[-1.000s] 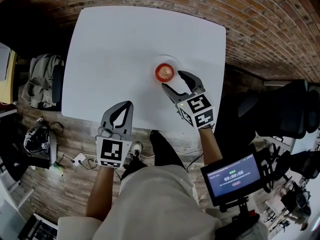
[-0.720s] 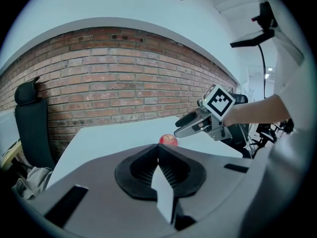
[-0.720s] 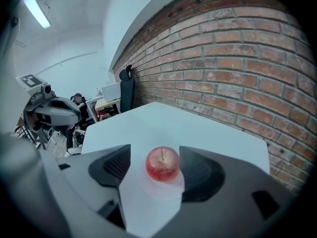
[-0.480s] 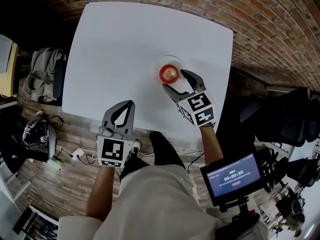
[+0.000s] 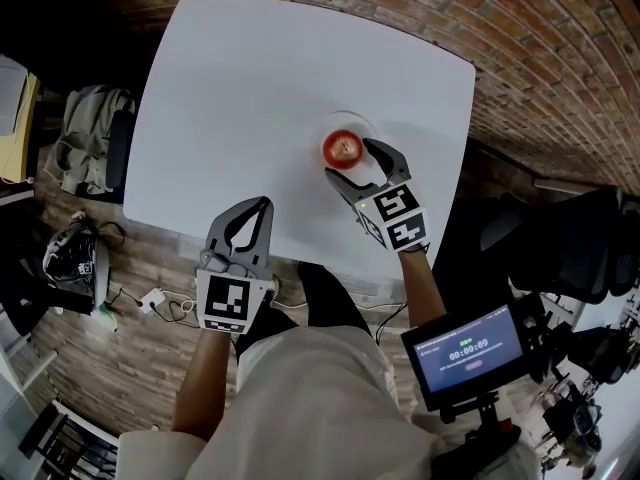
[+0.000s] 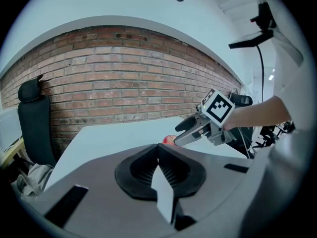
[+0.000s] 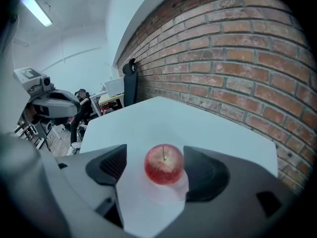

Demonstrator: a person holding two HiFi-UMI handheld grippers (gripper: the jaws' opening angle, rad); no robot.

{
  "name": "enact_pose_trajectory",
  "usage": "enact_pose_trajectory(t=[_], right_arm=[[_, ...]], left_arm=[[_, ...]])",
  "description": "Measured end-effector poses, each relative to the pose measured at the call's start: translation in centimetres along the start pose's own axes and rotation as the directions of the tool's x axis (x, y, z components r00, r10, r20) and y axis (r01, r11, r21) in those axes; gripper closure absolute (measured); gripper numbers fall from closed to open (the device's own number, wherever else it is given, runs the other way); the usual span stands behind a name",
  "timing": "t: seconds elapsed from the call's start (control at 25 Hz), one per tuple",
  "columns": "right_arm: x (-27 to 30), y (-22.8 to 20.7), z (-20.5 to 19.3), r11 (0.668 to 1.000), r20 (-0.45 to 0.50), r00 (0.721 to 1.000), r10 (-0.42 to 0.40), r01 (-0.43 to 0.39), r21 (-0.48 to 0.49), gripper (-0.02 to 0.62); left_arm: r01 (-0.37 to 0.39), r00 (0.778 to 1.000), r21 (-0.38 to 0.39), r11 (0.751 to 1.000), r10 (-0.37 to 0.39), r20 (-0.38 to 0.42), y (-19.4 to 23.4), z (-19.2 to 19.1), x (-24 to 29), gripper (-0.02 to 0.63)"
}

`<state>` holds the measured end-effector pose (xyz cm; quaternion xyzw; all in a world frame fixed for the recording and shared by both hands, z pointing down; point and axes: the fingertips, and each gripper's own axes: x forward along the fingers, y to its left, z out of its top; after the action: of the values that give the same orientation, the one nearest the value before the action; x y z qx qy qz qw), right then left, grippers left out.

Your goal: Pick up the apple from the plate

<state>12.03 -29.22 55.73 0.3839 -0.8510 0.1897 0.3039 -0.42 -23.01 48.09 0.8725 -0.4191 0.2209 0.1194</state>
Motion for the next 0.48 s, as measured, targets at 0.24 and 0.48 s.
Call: enact_pose_trajectory(t=[0.24,0.48], right_arm=[[0.6,-0.4,-0.6,0.999,-0.027,1.000,-0.009,0.008,-0.038,0.230],[1.2,-0.3,-0.9,0.999,-0.045,0.999,-0.001,-0.002,-0.052,0.205]], left_arm=[[-0.004,1.000,0.004,1.000,0.004,0.016,-0.1,0.5,0.3,0.600],[-0.005,1.000,-0.002,1.000,0.005,0.001,-0.1,-0.3,0.1,0.600]])
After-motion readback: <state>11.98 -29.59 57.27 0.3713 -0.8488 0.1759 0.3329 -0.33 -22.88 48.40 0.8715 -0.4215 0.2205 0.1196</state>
